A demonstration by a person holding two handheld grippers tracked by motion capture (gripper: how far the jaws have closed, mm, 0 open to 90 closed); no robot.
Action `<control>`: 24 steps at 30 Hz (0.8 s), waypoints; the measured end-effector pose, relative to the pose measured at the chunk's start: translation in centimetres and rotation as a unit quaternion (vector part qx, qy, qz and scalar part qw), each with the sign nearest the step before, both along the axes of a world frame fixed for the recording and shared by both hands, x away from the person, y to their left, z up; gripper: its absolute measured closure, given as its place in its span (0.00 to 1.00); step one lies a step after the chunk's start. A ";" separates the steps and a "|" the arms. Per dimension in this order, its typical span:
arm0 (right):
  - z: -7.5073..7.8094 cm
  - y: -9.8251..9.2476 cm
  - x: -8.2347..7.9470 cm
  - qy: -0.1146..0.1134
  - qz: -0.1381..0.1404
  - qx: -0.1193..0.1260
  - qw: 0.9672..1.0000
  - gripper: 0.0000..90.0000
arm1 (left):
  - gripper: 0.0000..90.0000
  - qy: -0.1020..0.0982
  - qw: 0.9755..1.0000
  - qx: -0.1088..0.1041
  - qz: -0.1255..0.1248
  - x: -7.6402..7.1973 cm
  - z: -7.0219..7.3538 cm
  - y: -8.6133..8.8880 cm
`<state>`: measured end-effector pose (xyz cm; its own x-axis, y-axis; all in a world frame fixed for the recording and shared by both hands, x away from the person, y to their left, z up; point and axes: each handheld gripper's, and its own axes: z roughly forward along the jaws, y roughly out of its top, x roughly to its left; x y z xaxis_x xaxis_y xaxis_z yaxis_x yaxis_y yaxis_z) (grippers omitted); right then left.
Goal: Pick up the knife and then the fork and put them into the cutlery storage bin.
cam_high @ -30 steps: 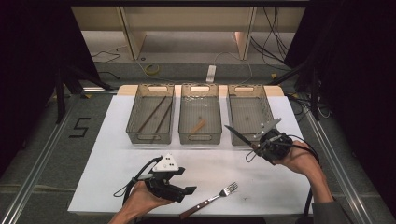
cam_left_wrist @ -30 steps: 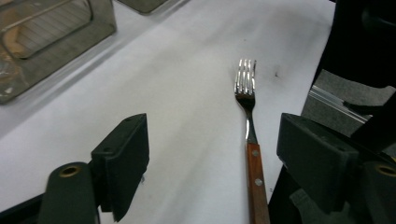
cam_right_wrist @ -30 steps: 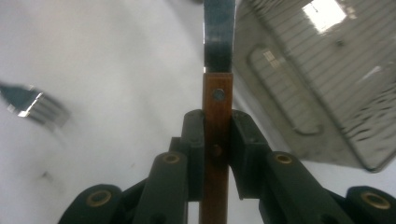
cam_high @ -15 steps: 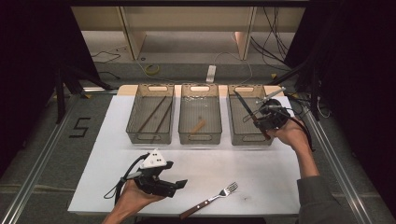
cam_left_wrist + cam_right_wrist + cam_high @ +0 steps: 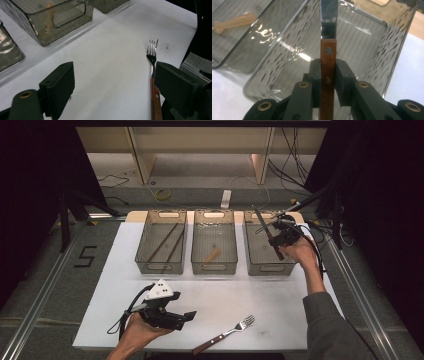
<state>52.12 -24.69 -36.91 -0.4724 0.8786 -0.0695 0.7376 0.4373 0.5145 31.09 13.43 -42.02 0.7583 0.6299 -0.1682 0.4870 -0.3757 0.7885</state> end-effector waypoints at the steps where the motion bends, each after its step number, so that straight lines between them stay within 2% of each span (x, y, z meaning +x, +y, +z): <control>1: -0.1 0.0 0.2 0.002 -0.002 0.000 1.000 0.86 | 0.18 -0.001 1.000 0.001 0.000 0.0 0.0 0.0; 13: -2.1 0.7 0.5 0.023 -0.007 -0.015 1.000 0.86 | 0.18 0.006 1.000 0.005 -0.003 -0.1 -0.1 -0.2; 18: -2.7 0.7 0.8 0.035 -0.023 -0.017 0.999 0.86 | 0.18 0.007 1.000 0.005 -0.003 -0.1 -0.2 -0.2; 24: -3.3 0.7 0.9 0.044 -0.028 -0.019 0.998 0.85 | 0.18 0.008 1.000 0.007 -0.004 0.0 -0.2 -0.2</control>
<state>53.00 -23.96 -40.18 -0.4282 0.9015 -0.0635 0.8028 0.4117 0.4313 31.06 13.26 -42.23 0.7609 0.6260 -0.1709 0.4957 -0.3908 0.7756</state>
